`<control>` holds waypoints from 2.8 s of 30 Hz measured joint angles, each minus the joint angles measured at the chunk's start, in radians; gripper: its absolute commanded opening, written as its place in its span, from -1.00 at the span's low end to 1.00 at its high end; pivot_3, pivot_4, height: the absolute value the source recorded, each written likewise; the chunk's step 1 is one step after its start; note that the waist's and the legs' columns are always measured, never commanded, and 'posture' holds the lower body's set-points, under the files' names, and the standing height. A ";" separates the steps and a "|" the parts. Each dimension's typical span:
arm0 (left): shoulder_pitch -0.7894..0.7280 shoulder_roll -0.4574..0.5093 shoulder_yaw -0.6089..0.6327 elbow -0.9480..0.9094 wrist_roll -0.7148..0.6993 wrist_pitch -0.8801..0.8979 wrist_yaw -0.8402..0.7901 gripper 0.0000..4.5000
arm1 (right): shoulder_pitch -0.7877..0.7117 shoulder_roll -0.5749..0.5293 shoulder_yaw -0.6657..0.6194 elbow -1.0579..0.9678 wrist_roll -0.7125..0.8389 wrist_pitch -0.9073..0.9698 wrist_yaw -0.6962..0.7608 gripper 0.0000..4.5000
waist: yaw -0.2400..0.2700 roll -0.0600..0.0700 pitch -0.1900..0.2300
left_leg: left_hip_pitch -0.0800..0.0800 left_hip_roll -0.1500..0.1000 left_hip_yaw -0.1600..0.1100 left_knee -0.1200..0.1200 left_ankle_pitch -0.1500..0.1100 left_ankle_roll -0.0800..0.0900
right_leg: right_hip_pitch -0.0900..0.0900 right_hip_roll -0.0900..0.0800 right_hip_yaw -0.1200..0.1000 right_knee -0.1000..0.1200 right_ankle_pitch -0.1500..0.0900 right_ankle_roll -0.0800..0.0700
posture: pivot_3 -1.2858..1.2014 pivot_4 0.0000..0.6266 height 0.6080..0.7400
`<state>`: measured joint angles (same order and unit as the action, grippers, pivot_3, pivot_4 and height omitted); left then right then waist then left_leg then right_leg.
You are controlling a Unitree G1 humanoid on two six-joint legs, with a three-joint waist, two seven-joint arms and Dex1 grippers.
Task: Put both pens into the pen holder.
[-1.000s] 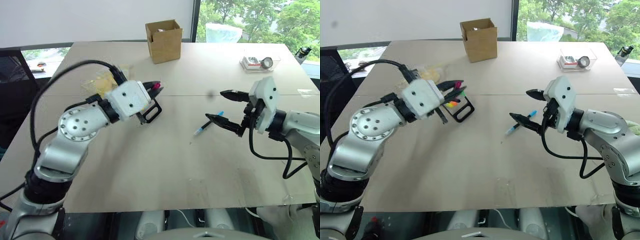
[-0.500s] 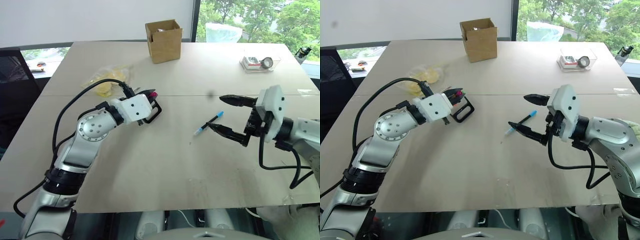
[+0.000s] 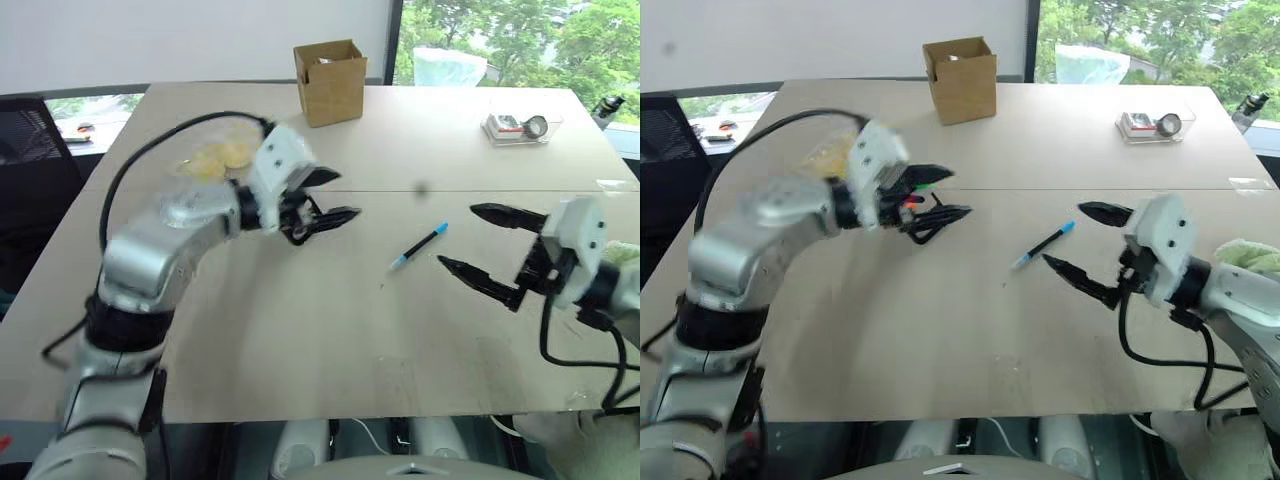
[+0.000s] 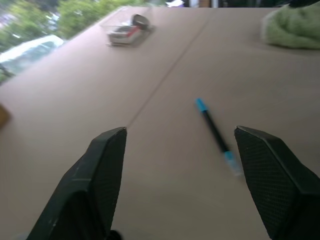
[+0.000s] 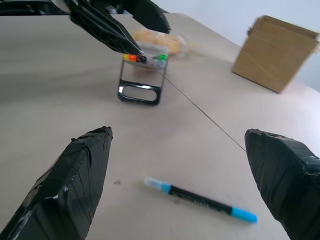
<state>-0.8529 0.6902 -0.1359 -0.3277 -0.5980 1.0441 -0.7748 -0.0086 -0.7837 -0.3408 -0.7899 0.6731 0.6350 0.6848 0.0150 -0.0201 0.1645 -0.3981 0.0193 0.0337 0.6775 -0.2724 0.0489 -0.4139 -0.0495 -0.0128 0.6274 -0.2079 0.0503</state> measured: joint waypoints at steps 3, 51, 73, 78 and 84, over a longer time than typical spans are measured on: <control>-0.182 -0.070 -0.145 0.097 0.019 0.202 0.030 0.62 | 0.095 -0.004 -0.086 -0.046 0.005 0.010 -0.009 1.00 | 0.001 -0.001 0.000 | 0.000 -0.004 -0.002 0.001 0.000 0.000 | 0.001 0.002 0.001 0.000 0.000 0.000 | 0.03 -0.52 1.00; 0.058 -0.395 0.216 0.221 0.392 -0.709 -0.045 -0.99 | 0.103 -0.073 -0.048 -0.130 0.137 -0.067 -0.233 1.00 | 0.010 0.001 0.000 | 0.000 -0.013 -0.010 0.006 -0.002 0.002 | 0.003 -0.004 0.011 -0.002 0.001 -0.001 | 0.03 -0.52 1.00; 0.304 -0.135 0.118 0.844 0.713 -1.978 0.135 -0.99 | -0.055 -0.084 0.050 -0.017 0.212 -0.027 -0.117 1.00 | 0.003 0.001 -0.001 | 0.000 -0.012 -0.011 0.007 -0.003 0.006 | 0.003 -0.005 0.006 0.000 0.004 0.000 | 0.03 -0.52 1.00; 0.241 -0.098 0.118 1.004 0.763 -2.028 0.198 -0.99 | -0.037 -0.084 0.044 -0.026 0.215 -0.024 -0.125 1.00 | 0.001 0.001 -0.001 | -0.001 -0.012 -0.011 0.007 -0.003 0.006 | 0.003 -0.005 0.006 0.000 0.004 0.001 | 0.03 -0.52 1.00; 0.243 -0.090 0.122 0.980 0.667 -2.022 0.184 0.39 | -0.007 -0.084 0.015 -0.041 0.219 -0.019 -0.130 1.00 | 0.000 0.001 -0.001 | -0.001 -0.012 -0.011 0.007 -0.003 0.006 | 0.002 -0.006 0.006 0.000 0.004 0.001 | 0.03 -0.52 1.00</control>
<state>-0.6104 0.6003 -0.0139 0.6527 0.0688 -0.9780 -0.5913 -0.0155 -0.8676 -0.3260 -0.8309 0.8920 0.6161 0.5546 0.0150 -0.0194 0.1637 -0.3992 0.0074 0.0224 0.6841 -0.2757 0.0548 -0.4114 -0.0558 -0.0067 0.6274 -0.2037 0.0514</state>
